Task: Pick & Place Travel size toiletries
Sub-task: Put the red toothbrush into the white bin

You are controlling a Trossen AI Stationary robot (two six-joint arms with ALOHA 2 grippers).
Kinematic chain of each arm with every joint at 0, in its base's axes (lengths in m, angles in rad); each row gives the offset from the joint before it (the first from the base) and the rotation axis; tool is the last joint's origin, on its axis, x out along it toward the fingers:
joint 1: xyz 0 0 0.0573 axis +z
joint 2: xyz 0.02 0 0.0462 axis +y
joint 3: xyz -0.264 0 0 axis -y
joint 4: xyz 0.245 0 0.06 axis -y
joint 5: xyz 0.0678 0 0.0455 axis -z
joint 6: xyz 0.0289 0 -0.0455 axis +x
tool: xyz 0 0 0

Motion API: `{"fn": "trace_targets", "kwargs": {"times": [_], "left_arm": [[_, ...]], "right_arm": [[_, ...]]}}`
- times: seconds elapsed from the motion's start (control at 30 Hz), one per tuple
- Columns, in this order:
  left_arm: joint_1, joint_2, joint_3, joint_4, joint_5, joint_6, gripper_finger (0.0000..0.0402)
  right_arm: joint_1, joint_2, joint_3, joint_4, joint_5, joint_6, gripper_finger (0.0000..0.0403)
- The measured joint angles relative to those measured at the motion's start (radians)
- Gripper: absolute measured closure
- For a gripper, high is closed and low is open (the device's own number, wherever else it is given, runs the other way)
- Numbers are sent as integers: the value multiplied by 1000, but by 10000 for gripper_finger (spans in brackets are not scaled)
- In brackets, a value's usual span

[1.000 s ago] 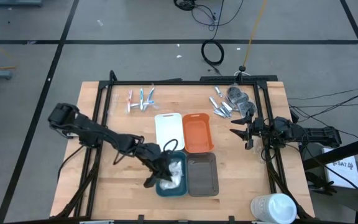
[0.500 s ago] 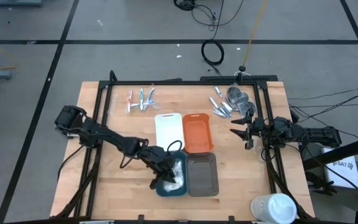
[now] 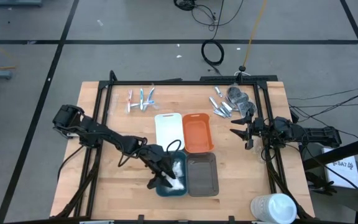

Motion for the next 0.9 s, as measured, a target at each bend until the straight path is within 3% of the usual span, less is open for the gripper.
{"fn": "trace_targets", "kwargs": {"times": [0.4, 0.73, 0.9], "left_arm": [[33, -34, 0, -33, 15, -4, 176], [138, -235, -1, -226, 19, 6, 176], [186, -343, 0, -232, 10, 67, 176]], "right_arm": [[0, 0, 0, 0, 0, 0, 230], [0, 0, 0, 0, 0, 0, 231], [0, 0, 0, 0, 0, 0, 229]]}}
